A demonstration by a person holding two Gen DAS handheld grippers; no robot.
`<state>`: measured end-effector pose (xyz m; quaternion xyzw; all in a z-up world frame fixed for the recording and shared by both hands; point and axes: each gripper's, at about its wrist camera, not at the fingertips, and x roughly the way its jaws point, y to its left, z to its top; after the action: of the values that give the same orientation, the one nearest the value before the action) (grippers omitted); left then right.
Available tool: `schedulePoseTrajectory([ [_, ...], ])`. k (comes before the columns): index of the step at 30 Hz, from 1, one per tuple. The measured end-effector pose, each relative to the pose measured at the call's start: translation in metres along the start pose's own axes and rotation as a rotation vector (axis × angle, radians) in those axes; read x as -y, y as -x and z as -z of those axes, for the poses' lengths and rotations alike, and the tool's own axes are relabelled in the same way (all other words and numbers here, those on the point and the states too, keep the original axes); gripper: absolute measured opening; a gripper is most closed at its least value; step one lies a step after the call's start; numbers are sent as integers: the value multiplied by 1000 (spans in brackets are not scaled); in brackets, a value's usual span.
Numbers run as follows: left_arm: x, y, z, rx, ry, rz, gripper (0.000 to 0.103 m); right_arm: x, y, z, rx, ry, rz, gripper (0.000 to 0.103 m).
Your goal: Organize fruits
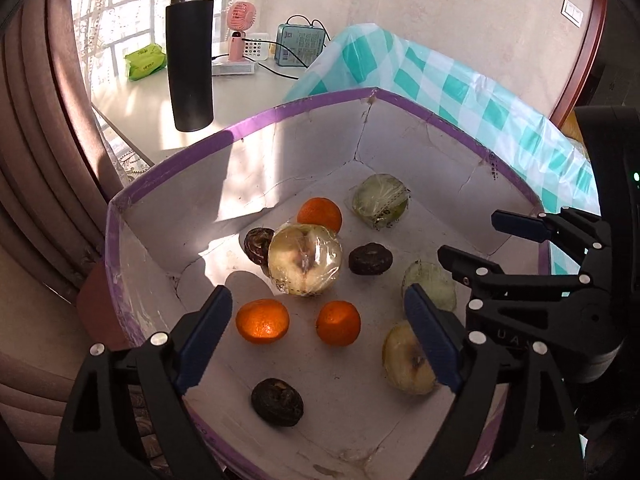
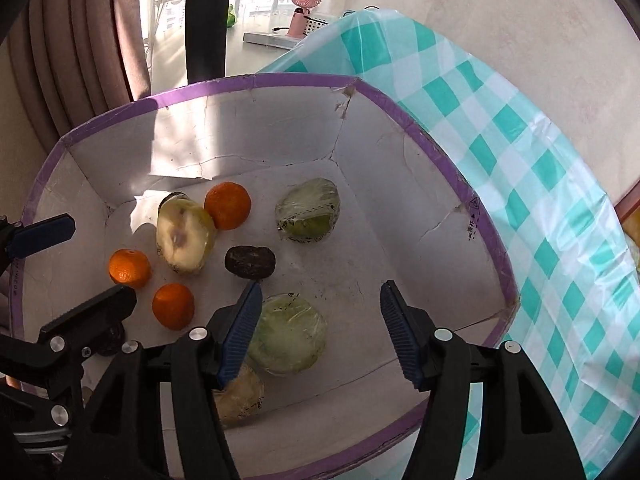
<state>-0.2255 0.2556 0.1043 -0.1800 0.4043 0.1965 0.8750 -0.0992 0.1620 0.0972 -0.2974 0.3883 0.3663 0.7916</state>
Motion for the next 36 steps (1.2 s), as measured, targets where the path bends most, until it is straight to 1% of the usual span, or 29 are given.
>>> schedulePoseTrajectory([
  [2,1,0,-2,-16,-15,1,92,-1,1,1,-7,10,2,72],
  [5,1,5,-5,-5,-20,3,95,-3,-1,2,-30,19,5,85],
  [6,2,7,-7,5,-26,-10,99,-3,-2,2,-42,21,4,86],
  [7,2,8,-8,12,-29,-24,101,-4,-3,3,-52,21,1,86],
  [9,0,5,-14,5,-16,-35,101,-3,-7,4,-77,17,-5,86],
  [12,-2,-9,-23,-49,-14,-86,101,-3,-11,6,-100,21,-6,86],
  [13,-2,-15,-24,-81,-15,-99,101,-3,-11,7,-101,26,-5,86],
  [14,-3,-19,-25,-108,-17,-102,101,-3,-12,7,-103,27,-5,86],
  [15,-3,-21,-26,-118,-19,-102,101,-3,-12,8,-104,26,-9,86],
  [19,-5,-25,-21,-121,-38,-124,101,-1,-12,8,-109,20,-27,86],
  [25,0,-28,-17,-112,-76,-171,101,-1,-15,10,-112,29,-23,86],
  [28,-1,-28,-17,-113,-70,-158,101,0,-14,10,-111,30,-35,86],
  [36,0,-30,-16,-125,-80,-145,101,-1,-16,10,-111,32,-31,86],
])
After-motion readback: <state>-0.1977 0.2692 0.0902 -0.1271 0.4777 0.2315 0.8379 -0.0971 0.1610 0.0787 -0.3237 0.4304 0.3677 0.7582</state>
